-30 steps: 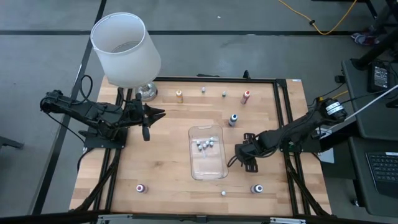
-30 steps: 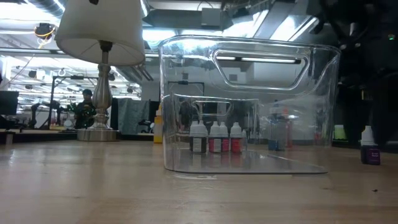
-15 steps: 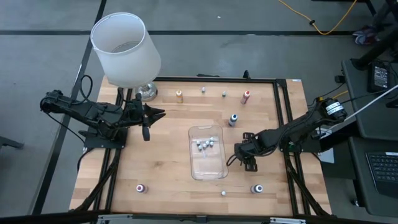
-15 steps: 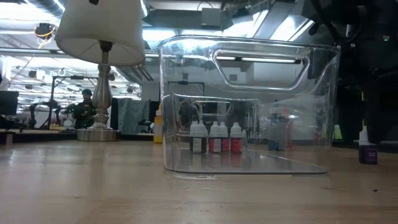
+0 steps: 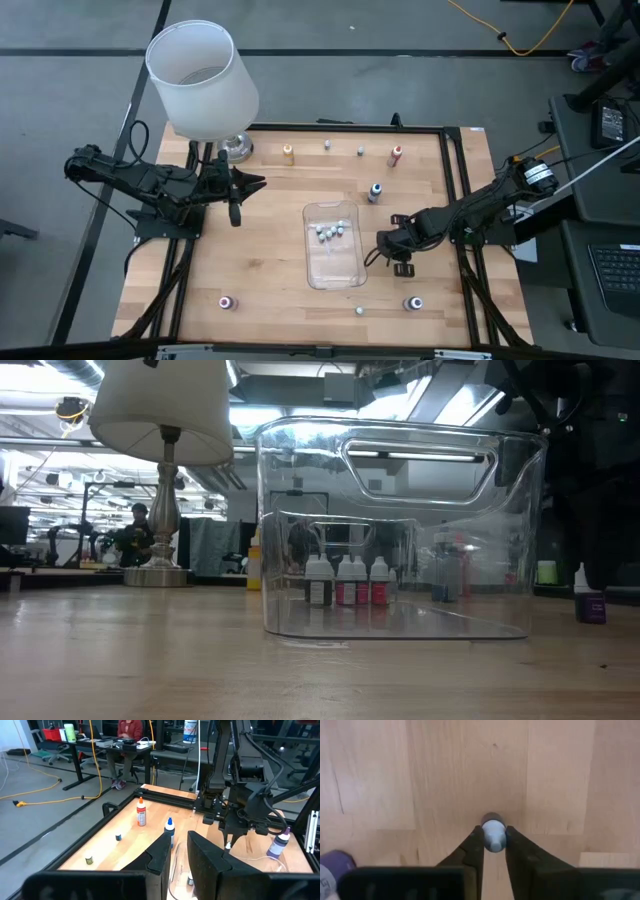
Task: Pick & Place food coloring
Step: Put the small purple food coloring bottle into the transparent container
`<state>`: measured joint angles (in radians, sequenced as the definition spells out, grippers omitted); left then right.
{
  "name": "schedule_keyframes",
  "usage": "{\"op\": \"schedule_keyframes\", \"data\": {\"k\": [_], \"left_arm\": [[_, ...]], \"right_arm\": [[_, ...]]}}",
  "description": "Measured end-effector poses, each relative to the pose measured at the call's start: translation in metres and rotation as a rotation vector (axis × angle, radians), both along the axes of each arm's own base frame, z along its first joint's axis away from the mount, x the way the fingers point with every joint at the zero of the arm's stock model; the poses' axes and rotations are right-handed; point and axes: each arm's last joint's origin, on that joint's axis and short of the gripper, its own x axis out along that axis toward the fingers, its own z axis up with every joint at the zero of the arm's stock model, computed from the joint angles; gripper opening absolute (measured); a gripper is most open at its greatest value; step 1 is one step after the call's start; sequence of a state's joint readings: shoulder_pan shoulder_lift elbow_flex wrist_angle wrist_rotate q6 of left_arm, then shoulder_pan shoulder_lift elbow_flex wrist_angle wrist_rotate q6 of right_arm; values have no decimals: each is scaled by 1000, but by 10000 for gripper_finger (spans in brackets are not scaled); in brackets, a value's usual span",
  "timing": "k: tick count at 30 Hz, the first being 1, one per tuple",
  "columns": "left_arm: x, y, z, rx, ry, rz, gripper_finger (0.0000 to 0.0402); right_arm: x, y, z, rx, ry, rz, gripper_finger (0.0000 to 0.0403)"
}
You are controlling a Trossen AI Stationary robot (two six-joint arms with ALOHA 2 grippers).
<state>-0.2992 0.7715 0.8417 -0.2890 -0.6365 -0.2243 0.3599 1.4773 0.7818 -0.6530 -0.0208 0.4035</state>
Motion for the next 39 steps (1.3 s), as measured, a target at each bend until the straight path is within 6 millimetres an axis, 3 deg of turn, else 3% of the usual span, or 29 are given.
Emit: {"op": "schedule_keyframes", "data": {"k": [5, 8, 16, 21, 24, 35, 39], "left_arm": [[0, 0, 0, 2, 1, -1, 59], [0, 0, 0, 2, 1, 0, 59], [0, 0, -1, 4, 8, 0, 59], [0, 0, -1, 5, 9, 0, 59], [0, 0, -1, 5, 10, 0, 59], [0, 0, -1, 5, 9, 0, 59], [0, 0, -1, 5, 9, 0, 59]], "right_arm": [[1, 1, 3, 22, 18, -10, 56], [5, 3, 17, 22, 25, -1, 70], [17, 7, 84, 12, 7, 55, 62], [15, 6, 127, -3, -29, 64, 62], [12, 4, 144, -12, -32, 62, 73], [21, -6, 155, -31, -98, 29, 66], [39, -11, 166, -31, -101, 30, 68]]}}
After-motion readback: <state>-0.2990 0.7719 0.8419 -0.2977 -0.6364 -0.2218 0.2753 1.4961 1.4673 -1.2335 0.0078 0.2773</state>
